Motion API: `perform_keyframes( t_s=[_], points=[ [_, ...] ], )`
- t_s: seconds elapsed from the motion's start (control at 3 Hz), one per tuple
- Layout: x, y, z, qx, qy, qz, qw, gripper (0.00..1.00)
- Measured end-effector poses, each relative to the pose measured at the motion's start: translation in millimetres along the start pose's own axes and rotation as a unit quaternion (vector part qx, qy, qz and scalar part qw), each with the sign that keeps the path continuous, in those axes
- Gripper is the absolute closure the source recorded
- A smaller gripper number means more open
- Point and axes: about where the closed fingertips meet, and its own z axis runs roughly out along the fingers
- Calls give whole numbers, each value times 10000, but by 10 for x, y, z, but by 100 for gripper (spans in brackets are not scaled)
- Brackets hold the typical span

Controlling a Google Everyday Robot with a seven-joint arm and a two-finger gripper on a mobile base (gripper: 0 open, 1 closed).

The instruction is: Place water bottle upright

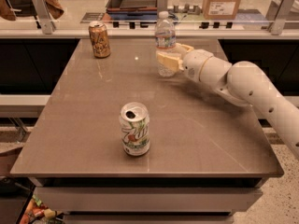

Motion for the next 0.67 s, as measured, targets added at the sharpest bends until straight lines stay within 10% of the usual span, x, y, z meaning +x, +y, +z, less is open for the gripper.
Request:
perform_keyframes(
  t_s=[0.67],
  points=[
    [-6, 39, 35, -38, -4, -1, 10000, 0]
  ],
)
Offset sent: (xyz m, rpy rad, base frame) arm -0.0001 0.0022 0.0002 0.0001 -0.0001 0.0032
